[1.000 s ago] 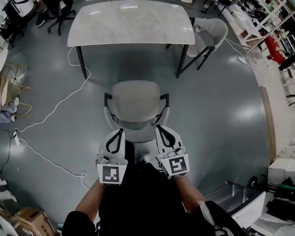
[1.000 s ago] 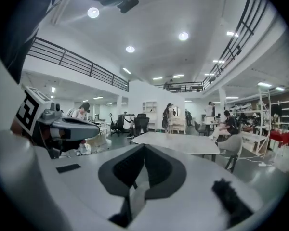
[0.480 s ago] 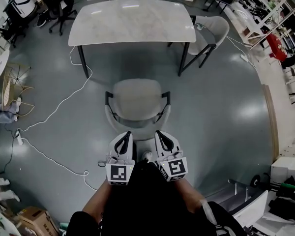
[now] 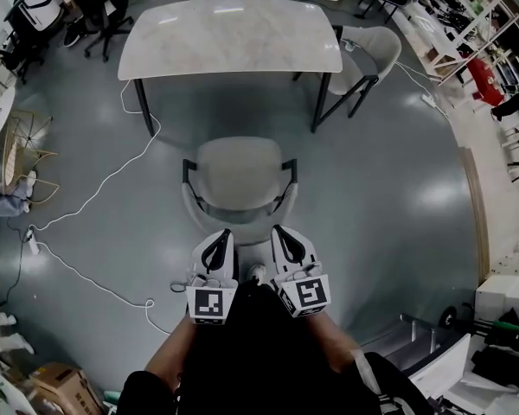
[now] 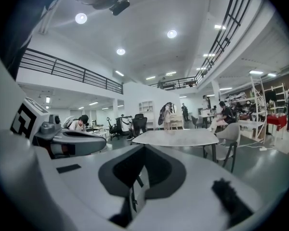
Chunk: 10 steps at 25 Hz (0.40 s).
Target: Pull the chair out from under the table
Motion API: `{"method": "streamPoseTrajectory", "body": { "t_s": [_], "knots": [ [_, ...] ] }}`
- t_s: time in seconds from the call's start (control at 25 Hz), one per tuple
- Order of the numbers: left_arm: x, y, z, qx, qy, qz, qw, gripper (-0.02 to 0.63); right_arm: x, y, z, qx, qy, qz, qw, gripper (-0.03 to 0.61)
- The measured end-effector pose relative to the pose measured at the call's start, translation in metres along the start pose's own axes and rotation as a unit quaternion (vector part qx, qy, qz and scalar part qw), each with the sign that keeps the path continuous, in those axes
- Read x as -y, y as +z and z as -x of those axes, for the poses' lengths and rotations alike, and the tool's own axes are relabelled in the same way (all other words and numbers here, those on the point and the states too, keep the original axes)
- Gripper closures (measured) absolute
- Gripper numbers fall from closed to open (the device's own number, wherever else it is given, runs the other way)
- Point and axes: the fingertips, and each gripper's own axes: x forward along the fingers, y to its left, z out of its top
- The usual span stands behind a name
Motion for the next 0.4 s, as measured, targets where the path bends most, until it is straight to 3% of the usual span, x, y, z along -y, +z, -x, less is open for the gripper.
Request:
{"method": "streamPoseTrajectory", "body": {
  "t_s": [0.24,0.4],
  "knots": [
    [0.002,-0.002,-0.001,-0.008,-0.001,-0.003,1.0000,0.606,0.003,0.002,0.003,0.002,-0.003,-0.001,1.000,0.563],
    [0.006,0.008,-0.005,-0.013,0.010,0.024,0.9996,0.606,0.007,0.001,0.004,0.001,-0.001,0.000,1.000,0.563]
  ]
}}
